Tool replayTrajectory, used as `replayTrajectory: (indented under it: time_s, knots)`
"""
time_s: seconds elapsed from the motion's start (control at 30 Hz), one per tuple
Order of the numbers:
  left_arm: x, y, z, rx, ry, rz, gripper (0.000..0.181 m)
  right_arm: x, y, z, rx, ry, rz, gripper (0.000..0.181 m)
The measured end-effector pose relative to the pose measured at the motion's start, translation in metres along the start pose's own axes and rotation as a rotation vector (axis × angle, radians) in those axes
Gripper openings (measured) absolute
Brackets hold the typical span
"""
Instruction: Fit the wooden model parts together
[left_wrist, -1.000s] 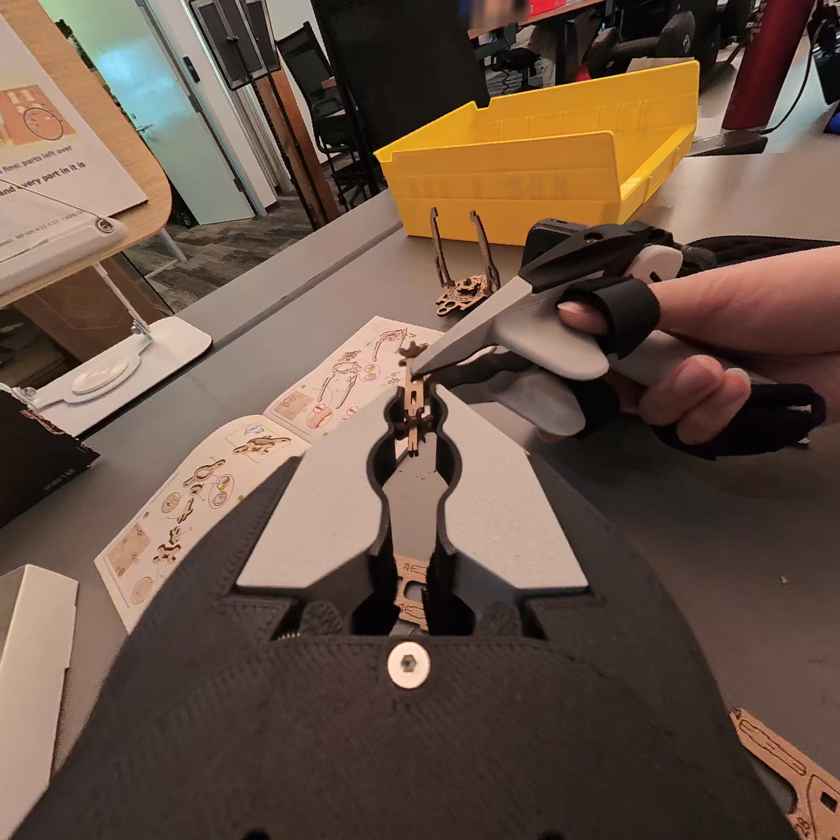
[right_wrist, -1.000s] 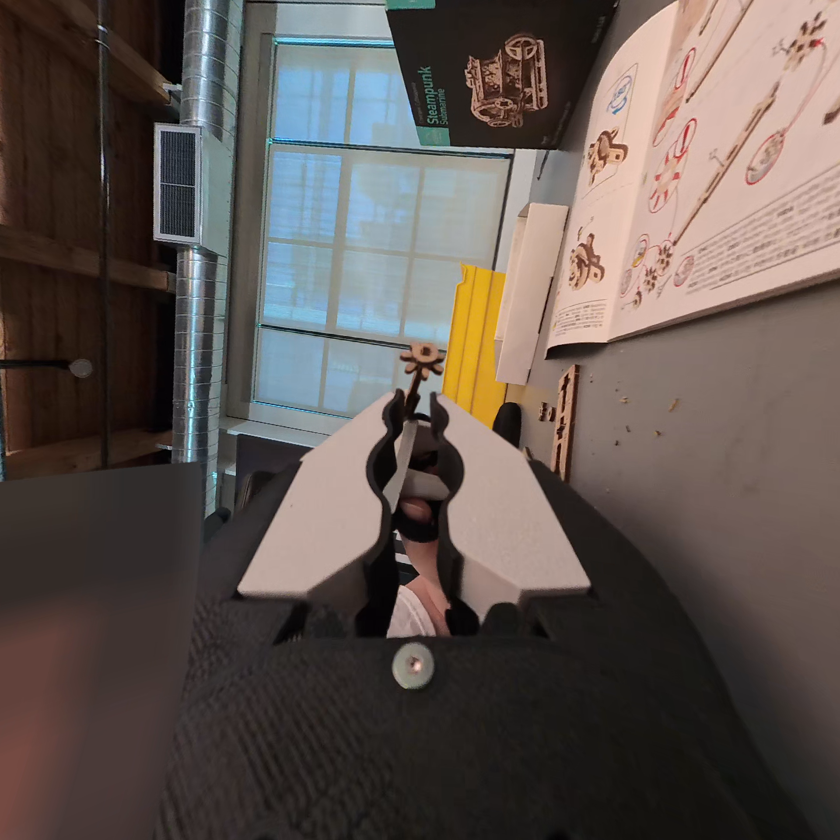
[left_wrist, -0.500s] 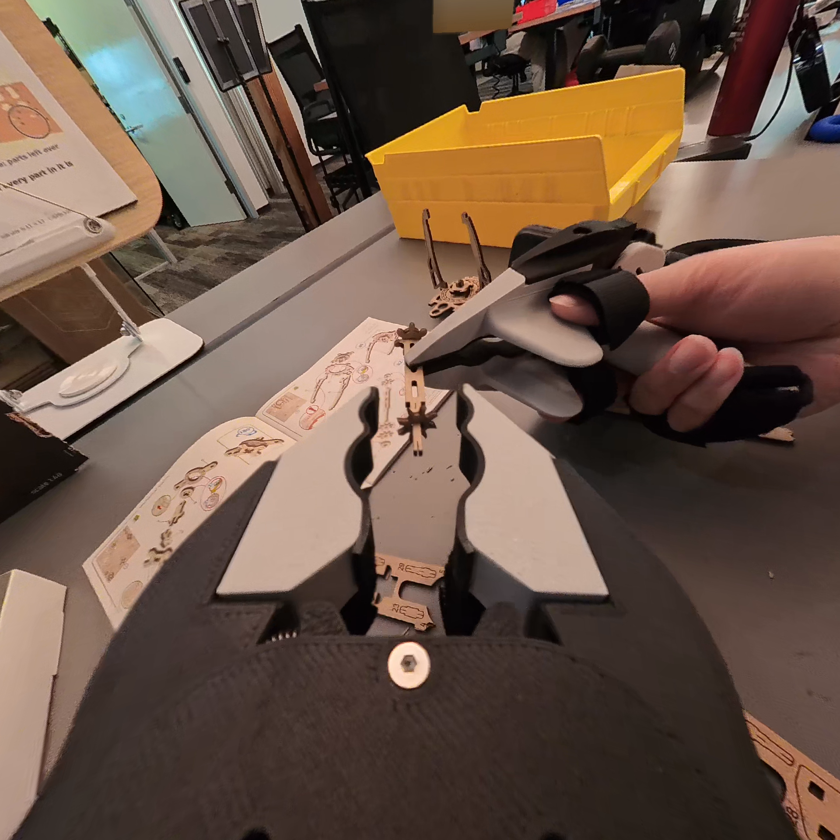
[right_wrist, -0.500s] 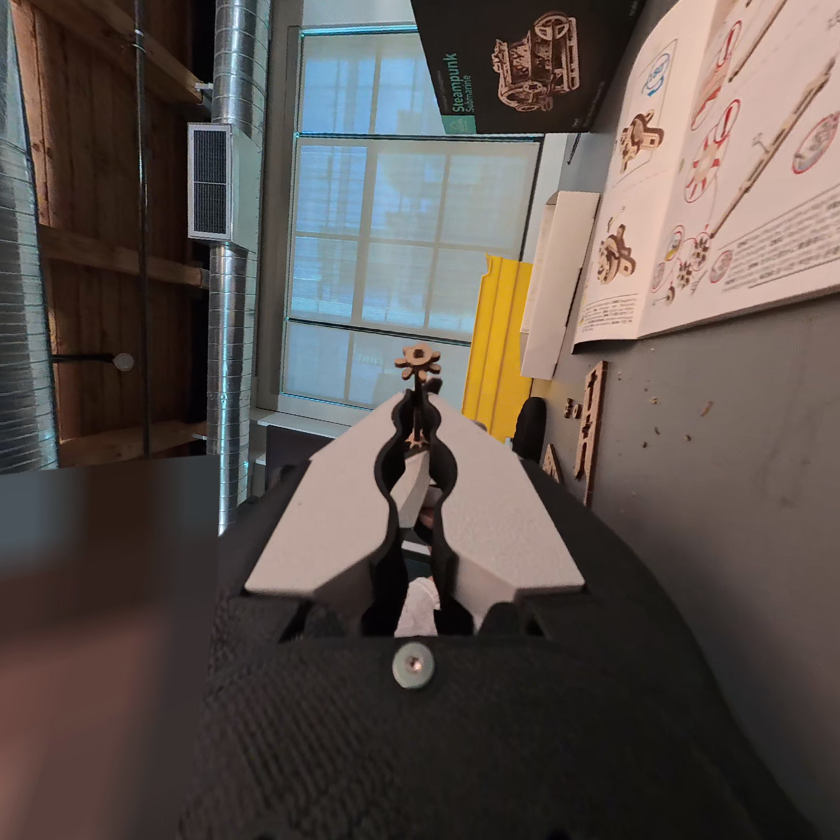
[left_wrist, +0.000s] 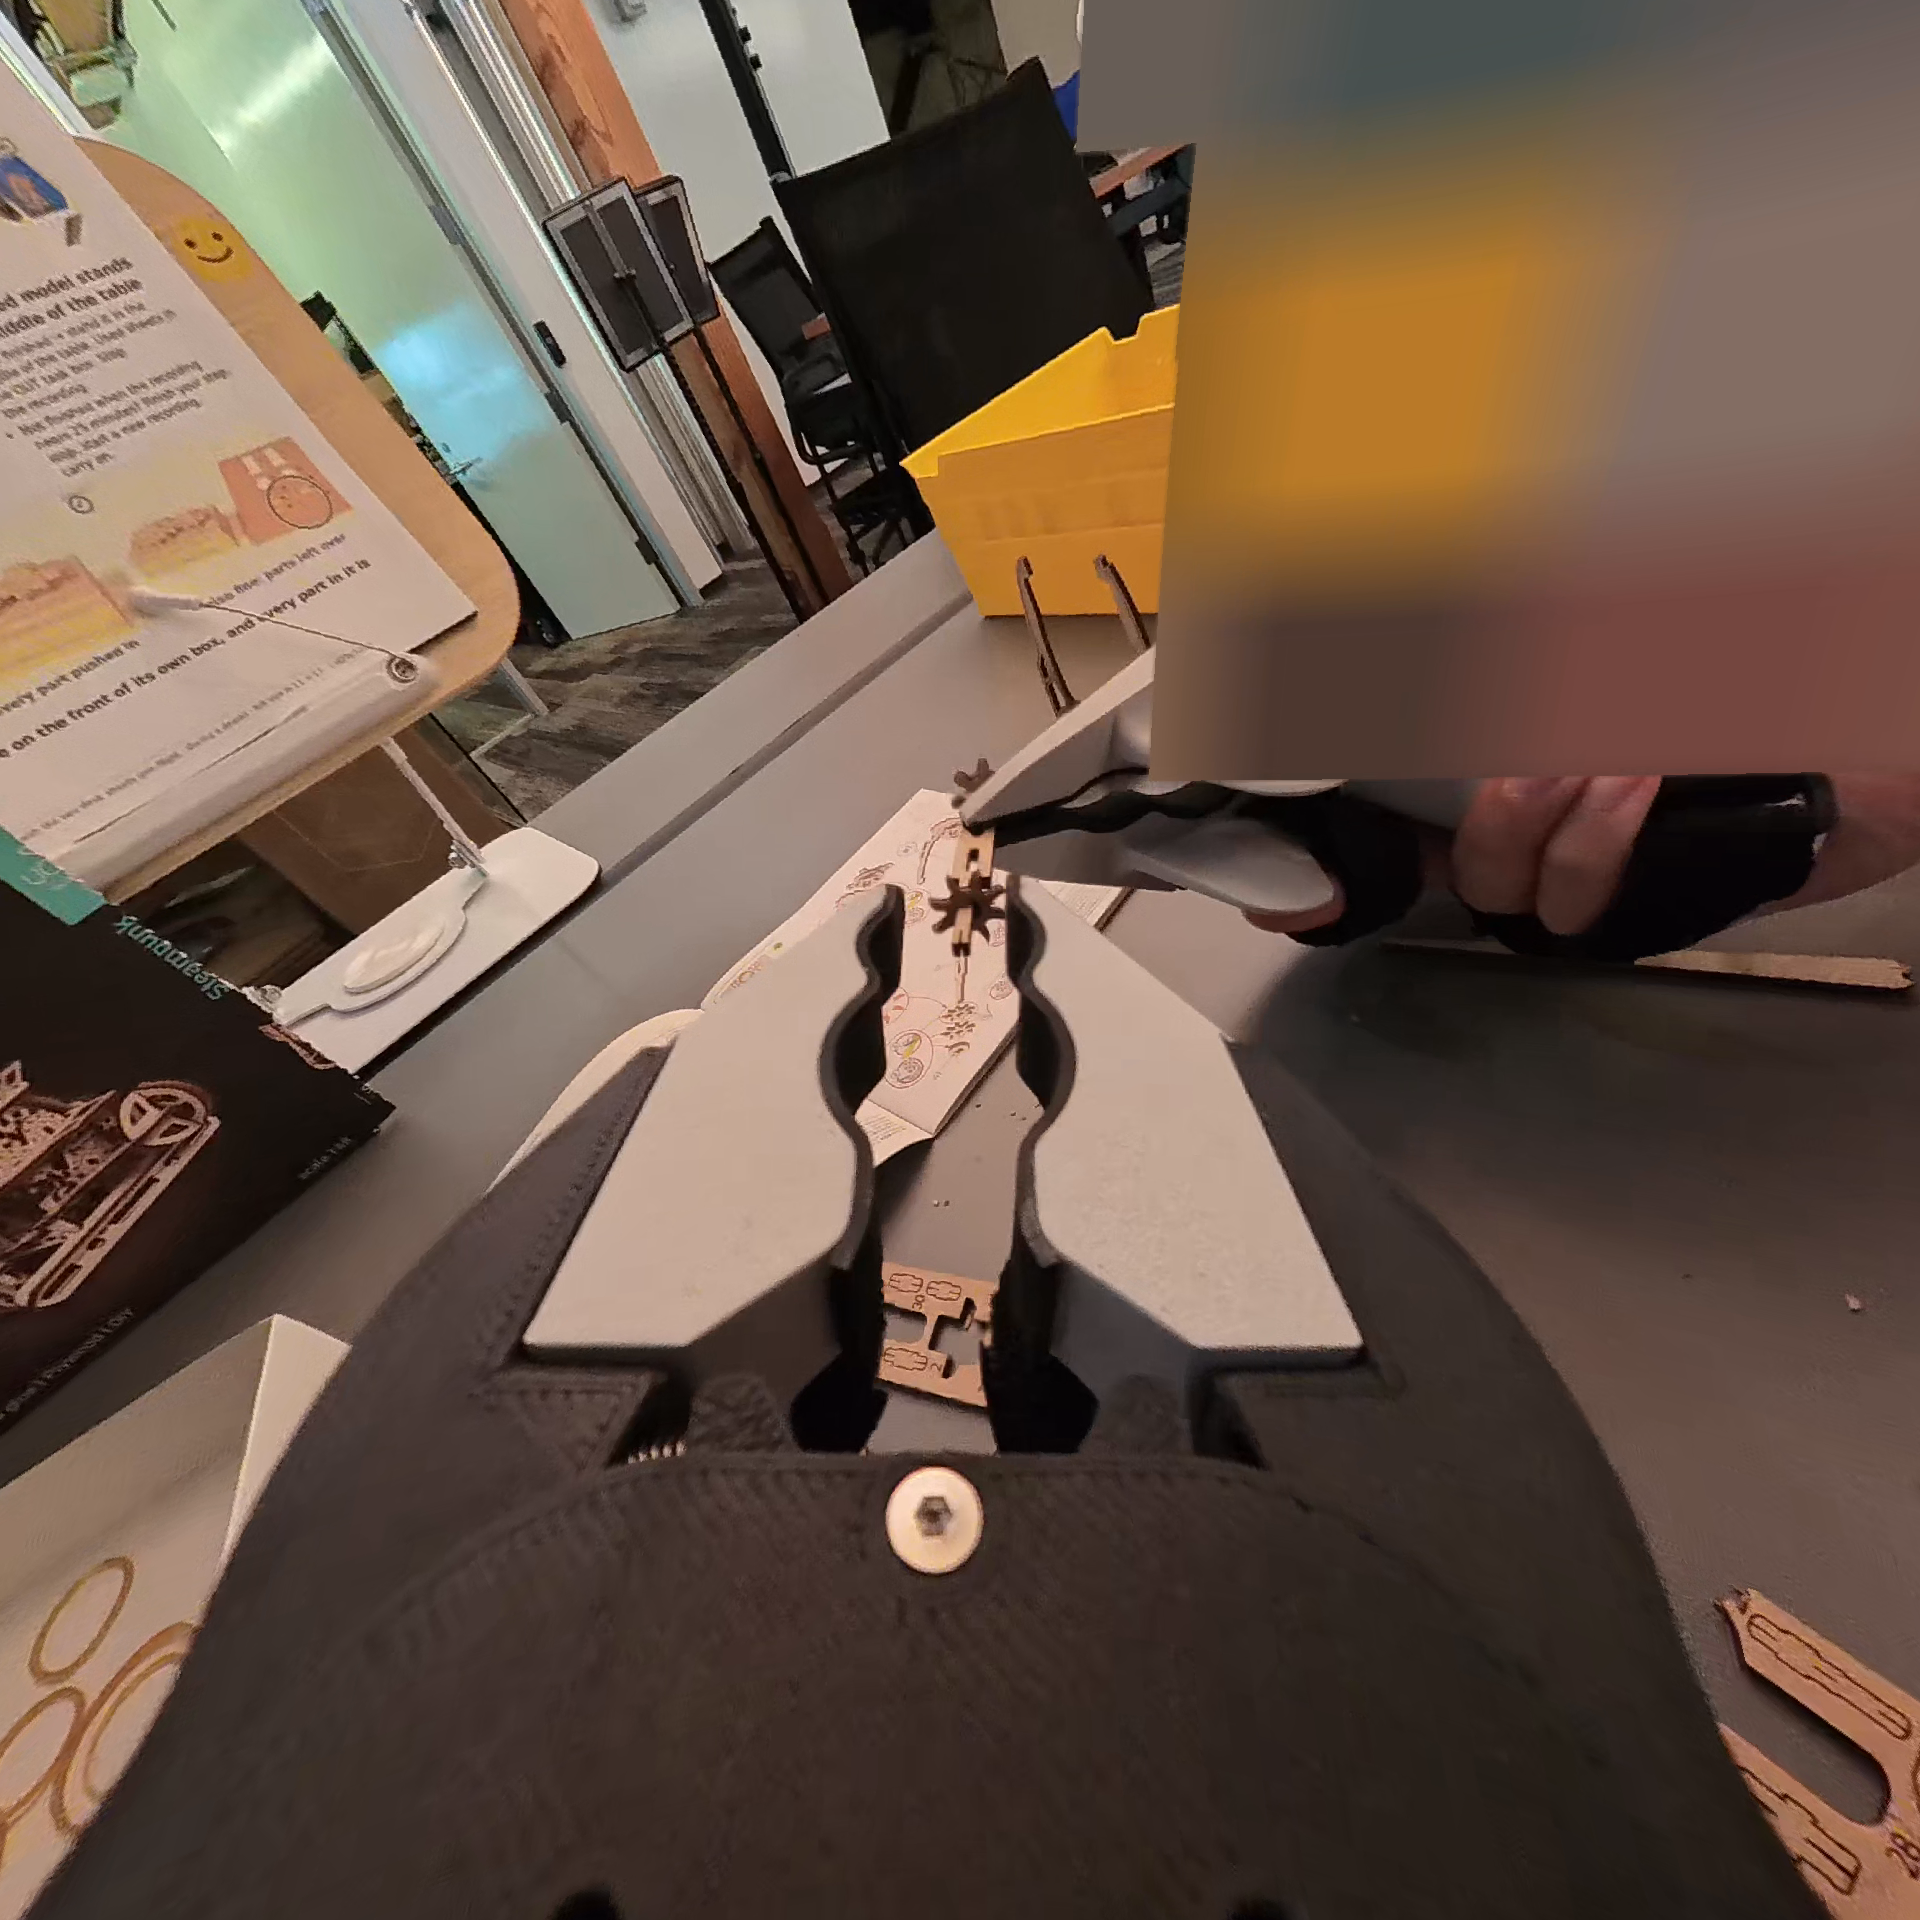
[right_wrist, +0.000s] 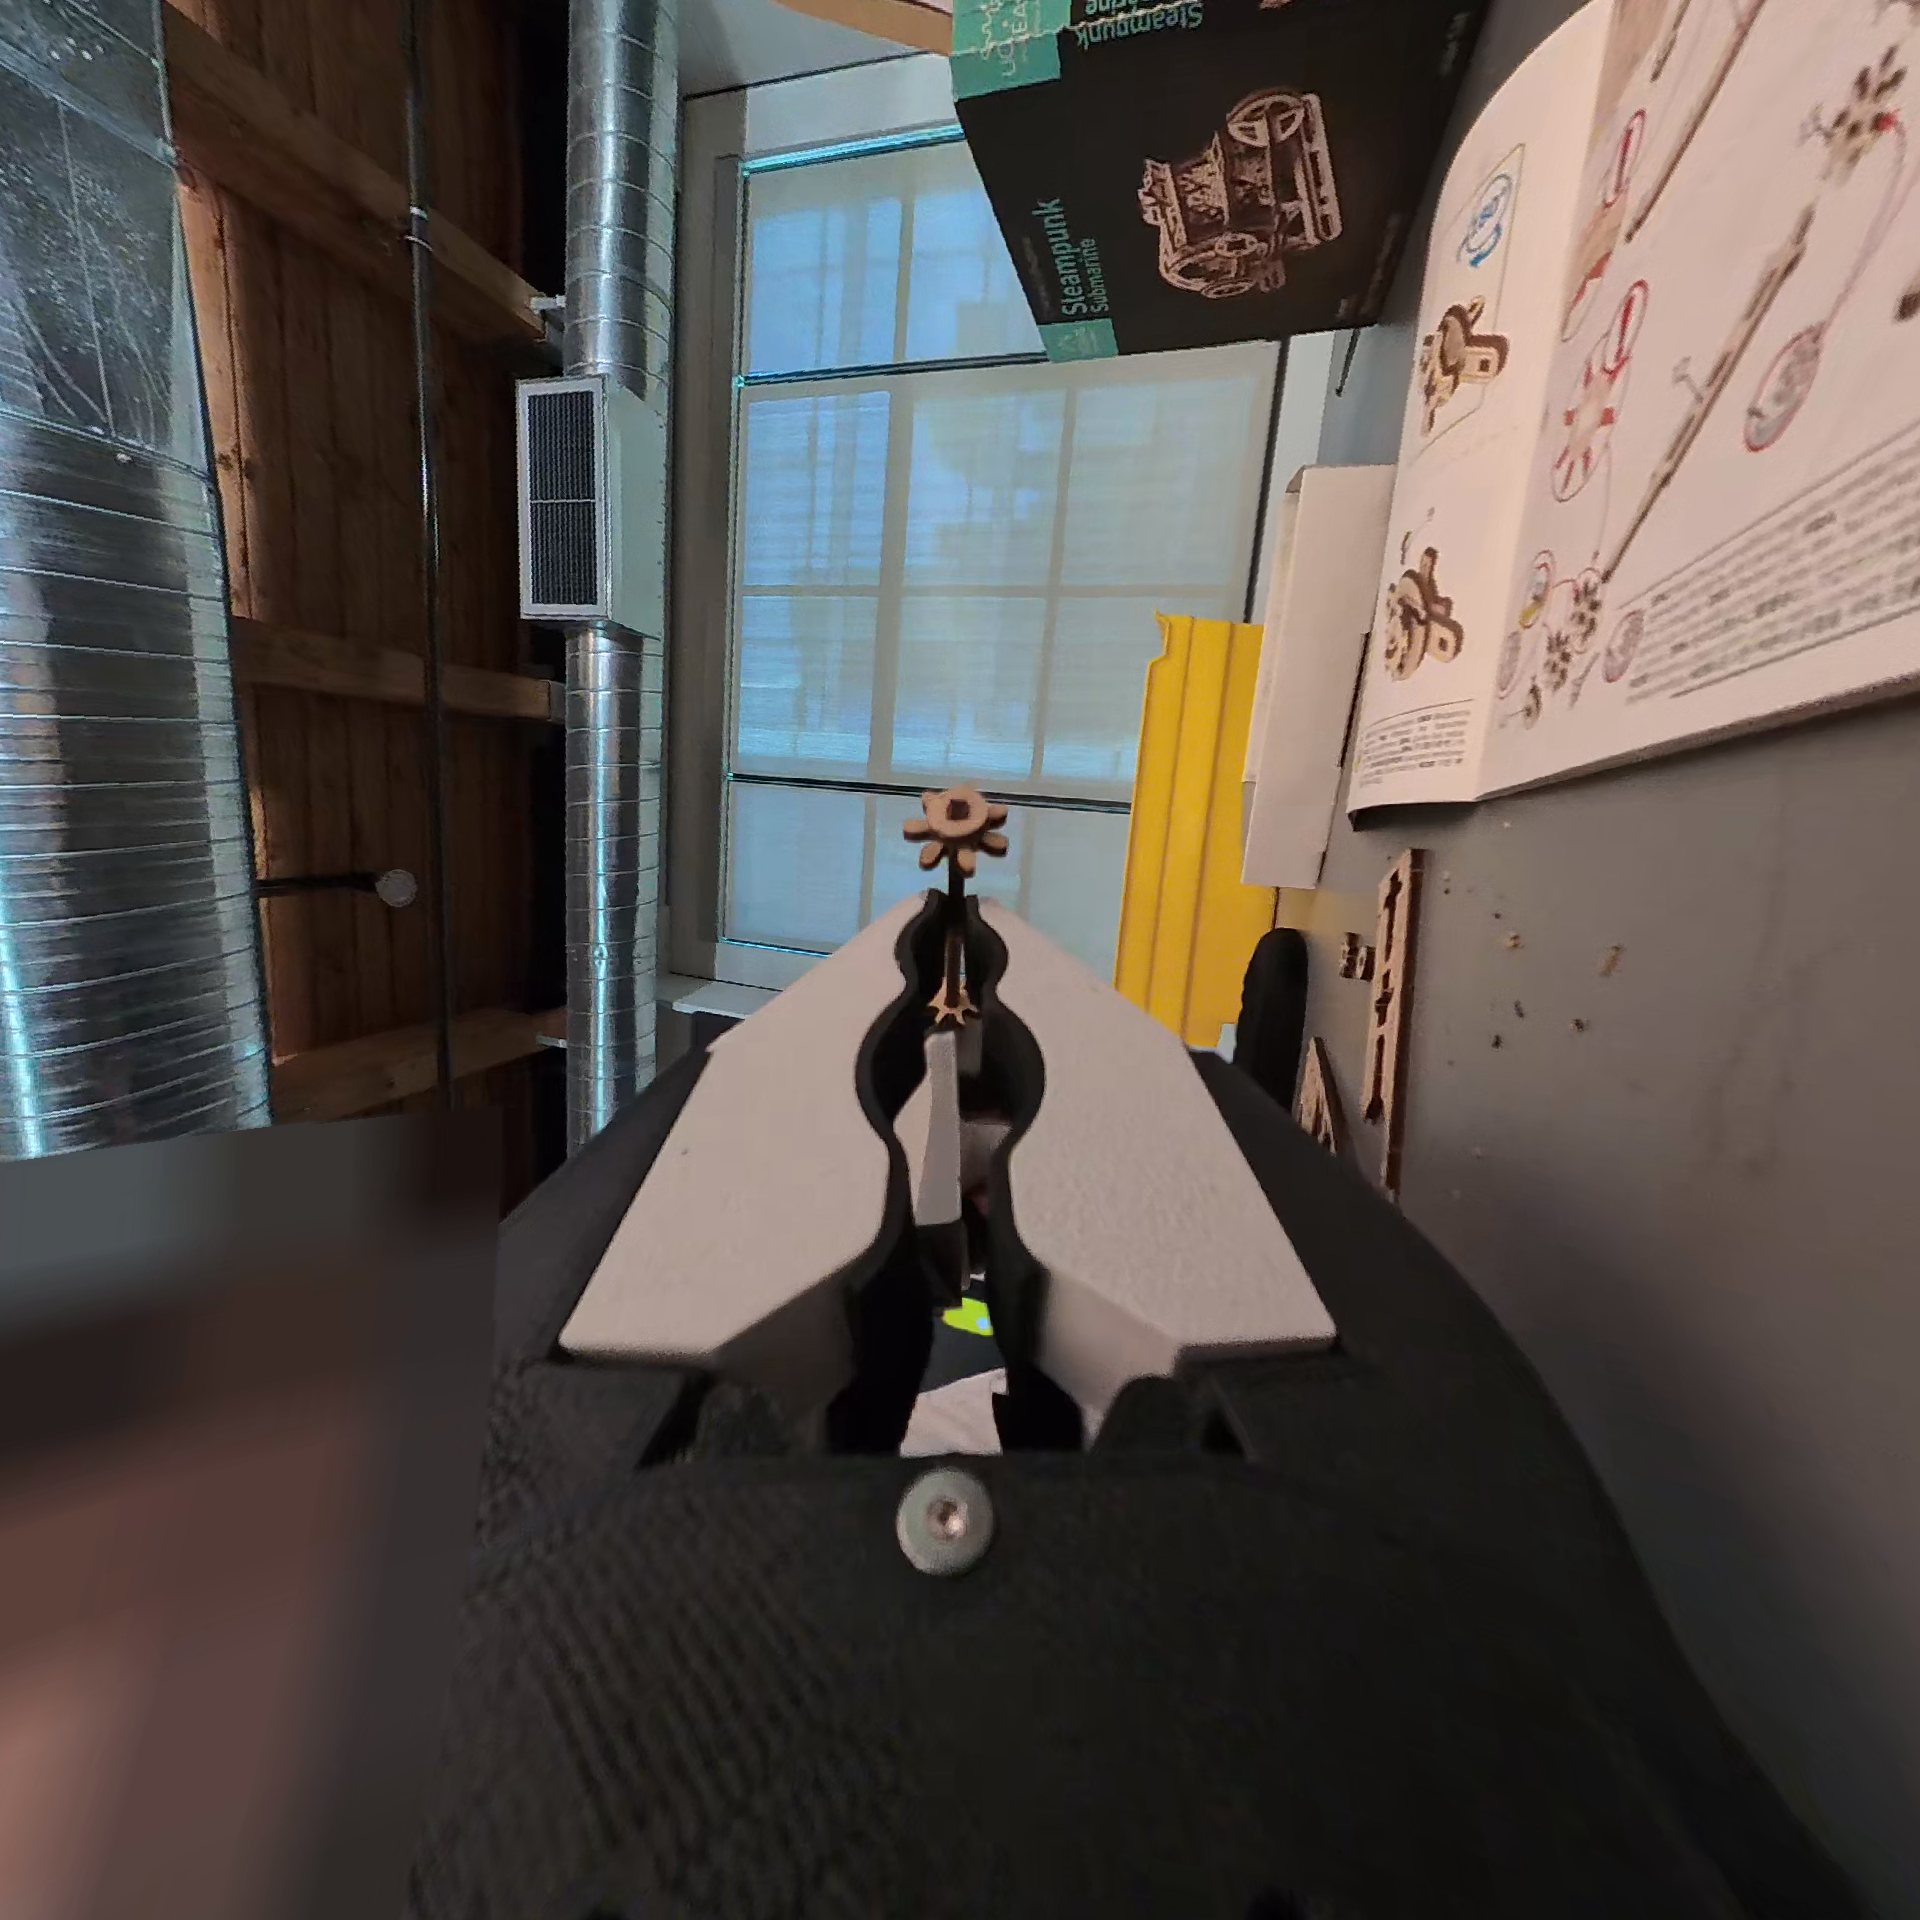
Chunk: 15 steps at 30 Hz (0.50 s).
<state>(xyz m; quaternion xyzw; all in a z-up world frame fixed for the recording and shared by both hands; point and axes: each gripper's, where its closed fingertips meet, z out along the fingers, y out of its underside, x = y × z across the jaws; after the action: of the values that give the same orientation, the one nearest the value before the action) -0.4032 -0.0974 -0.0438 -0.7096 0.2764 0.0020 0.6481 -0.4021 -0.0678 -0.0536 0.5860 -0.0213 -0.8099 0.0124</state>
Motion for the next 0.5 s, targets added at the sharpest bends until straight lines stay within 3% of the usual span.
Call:
replayTrajectory:
  time_s: [0.5]
  knots:
    - [0.0023,0.0041,0.0015,-0.013,0.035,-0.043,0.012,-0.0011,0.0012,0.0011,-0.017,-0.013,-0.004,0.000]
